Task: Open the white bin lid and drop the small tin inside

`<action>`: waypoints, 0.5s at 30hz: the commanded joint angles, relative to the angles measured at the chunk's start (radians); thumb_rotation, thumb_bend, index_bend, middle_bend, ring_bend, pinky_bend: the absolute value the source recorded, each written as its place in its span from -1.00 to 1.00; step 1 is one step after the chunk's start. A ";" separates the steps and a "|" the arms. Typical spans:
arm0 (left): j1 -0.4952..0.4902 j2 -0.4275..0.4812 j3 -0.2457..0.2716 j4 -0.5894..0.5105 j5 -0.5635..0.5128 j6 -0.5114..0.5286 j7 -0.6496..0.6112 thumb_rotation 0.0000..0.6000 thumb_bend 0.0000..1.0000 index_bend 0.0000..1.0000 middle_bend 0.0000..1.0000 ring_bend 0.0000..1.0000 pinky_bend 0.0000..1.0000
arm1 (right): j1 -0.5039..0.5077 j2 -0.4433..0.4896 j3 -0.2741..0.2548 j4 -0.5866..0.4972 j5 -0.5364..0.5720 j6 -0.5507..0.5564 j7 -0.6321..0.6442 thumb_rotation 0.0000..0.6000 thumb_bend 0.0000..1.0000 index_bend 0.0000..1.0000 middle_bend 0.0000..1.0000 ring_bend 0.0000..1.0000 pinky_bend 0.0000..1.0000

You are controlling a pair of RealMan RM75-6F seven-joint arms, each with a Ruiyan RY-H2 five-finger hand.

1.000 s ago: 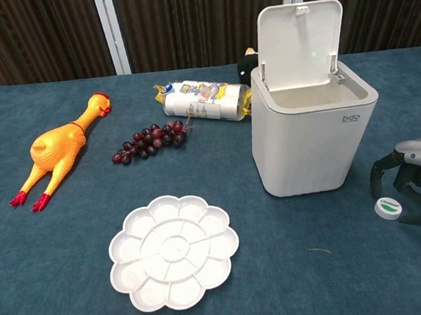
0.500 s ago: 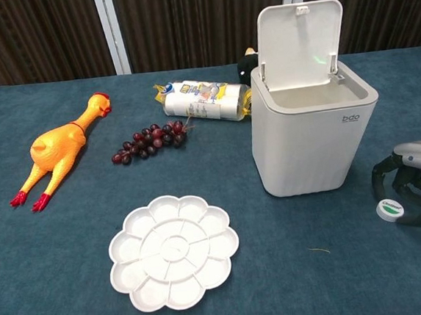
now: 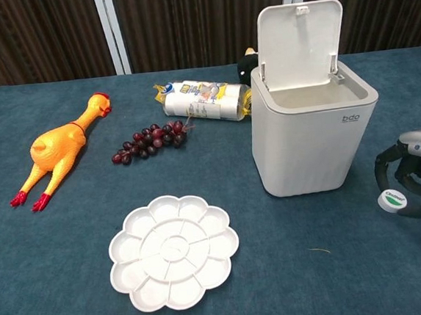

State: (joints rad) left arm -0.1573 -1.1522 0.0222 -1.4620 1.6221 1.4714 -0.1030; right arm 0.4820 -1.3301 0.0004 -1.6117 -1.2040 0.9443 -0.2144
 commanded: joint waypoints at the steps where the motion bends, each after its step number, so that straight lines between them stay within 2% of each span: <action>1: 0.000 0.001 0.000 -0.001 0.000 0.000 -0.002 1.00 -0.13 -0.41 -0.37 -0.33 -0.13 | -0.032 0.086 0.004 -0.120 -0.050 0.088 -0.015 1.00 -0.27 0.38 0.77 0.92 0.79; 6: 0.000 0.002 0.000 -0.002 0.002 0.003 -0.004 1.00 -0.13 -0.41 -0.37 -0.33 -0.13 | -0.044 0.158 0.006 -0.210 -0.054 0.122 -0.041 1.00 -0.27 0.38 0.77 0.92 0.80; 9: 0.000 0.001 0.002 -0.002 0.008 0.005 -0.001 1.00 -0.12 -0.41 -0.37 -0.34 -0.13 | -0.065 0.266 0.020 -0.342 -0.048 0.177 -0.062 1.00 -0.27 0.38 0.77 0.92 0.80; 12: 0.001 0.003 0.002 -0.006 0.005 0.003 0.006 1.00 -0.13 -0.41 -0.37 -0.33 -0.13 | -0.079 0.377 0.066 -0.465 -0.030 0.237 -0.049 1.00 -0.27 0.38 0.77 0.92 0.80; 15: 0.003 0.006 -0.002 -0.009 -0.006 0.001 0.007 1.00 -0.13 -0.41 -0.36 -0.33 -0.13 | -0.058 0.411 0.105 -0.485 -0.008 0.222 -0.016 1.00 -0.27 0.38 0.77 0.92 0.80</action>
State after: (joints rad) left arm -0.1552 -1.1474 0.0217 -1.4696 1.6183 1.4730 -0.0966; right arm 0.4207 -0.9606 0.0671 -2.0621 -1.2317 1.1511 -0.2505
